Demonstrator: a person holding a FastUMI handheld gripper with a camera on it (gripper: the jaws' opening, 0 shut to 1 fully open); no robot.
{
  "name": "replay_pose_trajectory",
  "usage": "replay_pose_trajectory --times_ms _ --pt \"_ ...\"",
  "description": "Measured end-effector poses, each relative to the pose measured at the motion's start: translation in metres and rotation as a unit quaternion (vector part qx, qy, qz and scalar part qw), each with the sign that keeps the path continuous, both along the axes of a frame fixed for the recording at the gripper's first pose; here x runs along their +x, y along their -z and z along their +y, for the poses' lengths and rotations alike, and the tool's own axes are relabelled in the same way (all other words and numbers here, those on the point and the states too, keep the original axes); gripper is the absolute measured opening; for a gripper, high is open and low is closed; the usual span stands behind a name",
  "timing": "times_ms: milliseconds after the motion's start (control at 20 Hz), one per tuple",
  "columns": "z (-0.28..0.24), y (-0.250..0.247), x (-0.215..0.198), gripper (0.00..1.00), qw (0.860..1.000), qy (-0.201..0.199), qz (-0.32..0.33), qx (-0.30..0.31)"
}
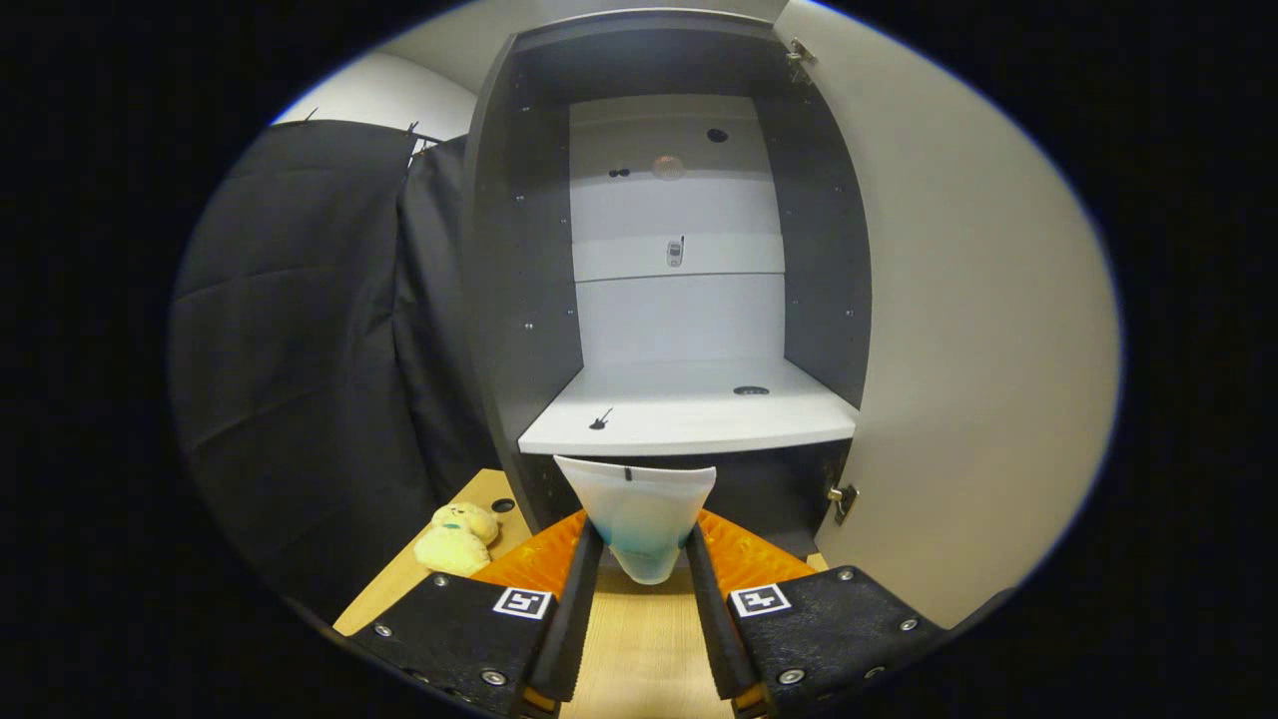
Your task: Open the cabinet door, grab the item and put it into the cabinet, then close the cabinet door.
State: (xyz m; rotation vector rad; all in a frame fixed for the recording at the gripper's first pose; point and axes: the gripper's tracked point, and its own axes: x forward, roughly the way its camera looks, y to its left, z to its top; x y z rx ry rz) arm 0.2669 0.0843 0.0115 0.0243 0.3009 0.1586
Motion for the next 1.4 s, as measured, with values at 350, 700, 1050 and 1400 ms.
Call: replay_pose_trajectory --times_ms 350,700,1050,1400 --pt "-0.007 -0.034 0.067 0.51 1.0 0.006 -0.008 0.02" --pt "0.006 -0.051 0.127 0.51 1.0 -0.009 -0.007 0.029" --pt "0.018 -0.026 0.172 0.52 1.0 -0.009 0.028 0.011" --pt "0.013 -0.024 0.186 0.54 1.0 0.008 0.024 0.012"
